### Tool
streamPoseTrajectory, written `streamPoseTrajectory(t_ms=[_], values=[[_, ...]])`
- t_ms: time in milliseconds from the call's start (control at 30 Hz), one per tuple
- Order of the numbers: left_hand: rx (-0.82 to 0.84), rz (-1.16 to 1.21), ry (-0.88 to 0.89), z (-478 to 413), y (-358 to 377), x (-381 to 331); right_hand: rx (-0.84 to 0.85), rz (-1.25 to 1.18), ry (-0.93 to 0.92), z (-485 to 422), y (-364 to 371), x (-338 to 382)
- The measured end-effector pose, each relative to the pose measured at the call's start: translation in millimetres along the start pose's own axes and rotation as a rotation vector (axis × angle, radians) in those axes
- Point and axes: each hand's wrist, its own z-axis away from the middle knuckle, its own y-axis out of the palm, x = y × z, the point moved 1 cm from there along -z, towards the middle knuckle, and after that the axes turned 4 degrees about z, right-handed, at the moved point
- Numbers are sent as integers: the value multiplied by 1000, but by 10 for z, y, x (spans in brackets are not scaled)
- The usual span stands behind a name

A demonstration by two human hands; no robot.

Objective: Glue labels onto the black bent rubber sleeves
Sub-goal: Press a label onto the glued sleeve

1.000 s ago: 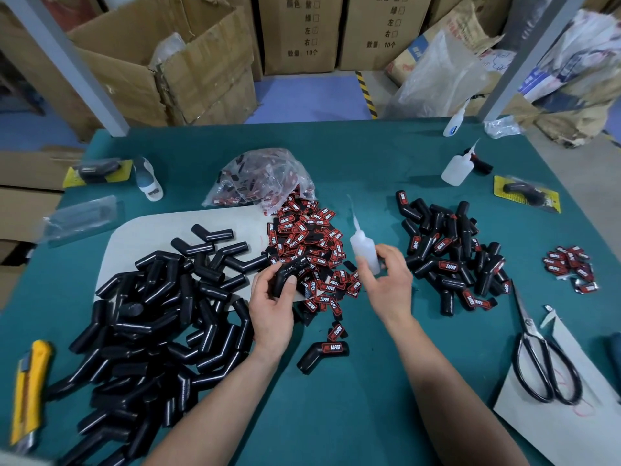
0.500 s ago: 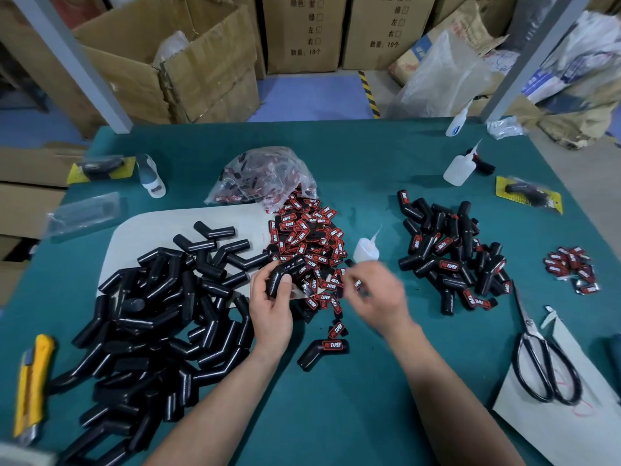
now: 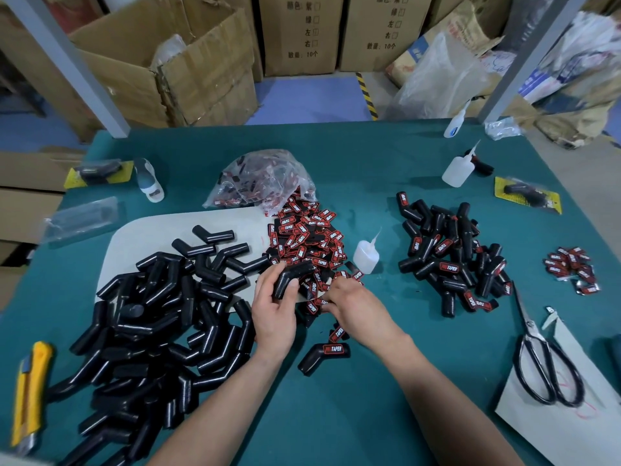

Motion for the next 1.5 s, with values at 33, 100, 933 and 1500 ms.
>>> streamPoseTrajectory(t_ms=[33,100,933,1500], values=[[2,10,-21,-3,6,3,-22,-35,5,0,-8,0],[-2,48,-57,3,14,-8,-57,-100,0,5,-31,2],[-1,144,-62,87,40,-97,-836,-518,-104,-3,-27,-26],[103,-30,20,87,83,-125,-636,-642,-40,-16,25,84]])
